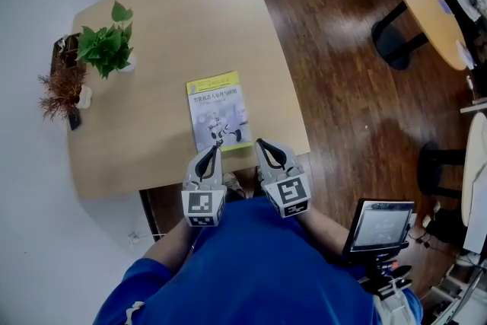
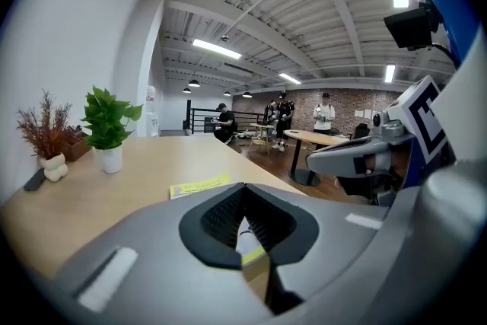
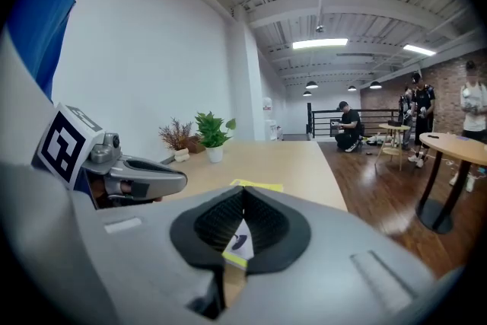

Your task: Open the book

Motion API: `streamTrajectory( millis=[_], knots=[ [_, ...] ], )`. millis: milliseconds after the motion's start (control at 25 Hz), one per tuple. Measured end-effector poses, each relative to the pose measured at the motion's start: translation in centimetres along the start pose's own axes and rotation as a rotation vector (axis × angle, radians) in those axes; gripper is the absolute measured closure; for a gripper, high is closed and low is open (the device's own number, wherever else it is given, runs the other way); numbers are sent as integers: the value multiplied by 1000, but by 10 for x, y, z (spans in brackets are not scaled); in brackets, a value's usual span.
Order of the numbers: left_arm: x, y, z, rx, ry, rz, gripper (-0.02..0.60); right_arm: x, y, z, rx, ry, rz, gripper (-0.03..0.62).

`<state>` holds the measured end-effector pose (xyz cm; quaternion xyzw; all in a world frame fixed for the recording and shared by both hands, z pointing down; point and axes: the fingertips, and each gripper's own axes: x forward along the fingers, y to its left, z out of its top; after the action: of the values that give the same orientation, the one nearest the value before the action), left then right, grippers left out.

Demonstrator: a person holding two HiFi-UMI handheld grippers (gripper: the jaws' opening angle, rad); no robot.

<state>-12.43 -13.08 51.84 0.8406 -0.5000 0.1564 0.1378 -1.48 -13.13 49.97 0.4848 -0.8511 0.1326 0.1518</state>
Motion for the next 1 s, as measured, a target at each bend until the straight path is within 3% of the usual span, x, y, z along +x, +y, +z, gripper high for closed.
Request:
streamTrajectory(
  millis=[520,1000],
  knots=[
    [76,-23,-25,-6,147,8,575,28,-48,-32,26,82,63,591],
    [119,-49,-59,53,305,28,574,42,-78,-63,74,147,129,591]
  ],
)
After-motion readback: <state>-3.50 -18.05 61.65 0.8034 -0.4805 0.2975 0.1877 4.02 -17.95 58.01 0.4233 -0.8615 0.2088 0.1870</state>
